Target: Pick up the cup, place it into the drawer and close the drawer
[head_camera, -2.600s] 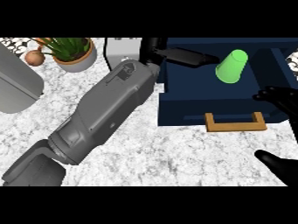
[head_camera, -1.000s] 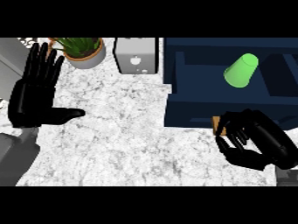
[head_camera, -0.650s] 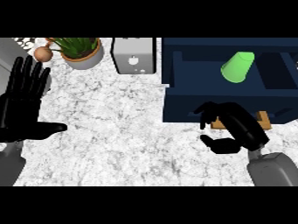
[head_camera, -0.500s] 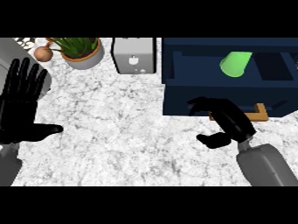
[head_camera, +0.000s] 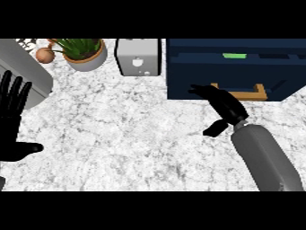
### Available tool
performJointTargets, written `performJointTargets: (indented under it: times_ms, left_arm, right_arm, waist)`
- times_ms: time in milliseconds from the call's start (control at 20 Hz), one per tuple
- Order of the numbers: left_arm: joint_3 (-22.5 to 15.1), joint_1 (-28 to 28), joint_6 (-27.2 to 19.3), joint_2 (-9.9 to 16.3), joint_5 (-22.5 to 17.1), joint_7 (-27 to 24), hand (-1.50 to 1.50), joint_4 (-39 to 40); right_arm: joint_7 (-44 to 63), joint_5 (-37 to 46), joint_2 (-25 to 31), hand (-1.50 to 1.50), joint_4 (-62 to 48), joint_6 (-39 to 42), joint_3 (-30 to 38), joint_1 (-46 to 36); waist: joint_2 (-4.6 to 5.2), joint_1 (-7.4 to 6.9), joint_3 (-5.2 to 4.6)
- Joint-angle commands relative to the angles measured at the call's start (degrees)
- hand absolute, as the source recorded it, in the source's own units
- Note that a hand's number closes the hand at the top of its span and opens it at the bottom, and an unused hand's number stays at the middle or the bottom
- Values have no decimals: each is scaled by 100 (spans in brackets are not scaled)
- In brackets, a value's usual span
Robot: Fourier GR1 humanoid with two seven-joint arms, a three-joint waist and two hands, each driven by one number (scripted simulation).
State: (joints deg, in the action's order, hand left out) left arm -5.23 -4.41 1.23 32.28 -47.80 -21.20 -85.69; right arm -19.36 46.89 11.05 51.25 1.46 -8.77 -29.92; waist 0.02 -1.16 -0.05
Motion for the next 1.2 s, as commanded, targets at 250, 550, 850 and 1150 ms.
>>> performJointTargets:
  times_ms: [250, 550, 850, 1150]
  left_arm:
    - [440, 211, 823, 37, -73, -28, -150, 265]
    - [230, -248, 531, -295, 230, -12, -150, 425]
    - [126, -202, 659, -309, 334, 44, -150, 349]
    - [140, -186, 752, -338, 410, -45, -150, 471]
  right_arm:
    - [-1227, -162, 204, -150, -2547, -304, 771, -1239]
    - [-1259, -115, 668, -150, -3425, 177, 968, -2197]
    - [-1245, -179, 731, -150, -3836, 71, 1159, -2598]
    - [-1310, -247, 1010, -150, -4039, 351, 1254, -2885]
  waist:
    - [80, -106, 13]
    - [135, -184, 17]
    - [167, -316, 22]
    - [213, -422, 22]
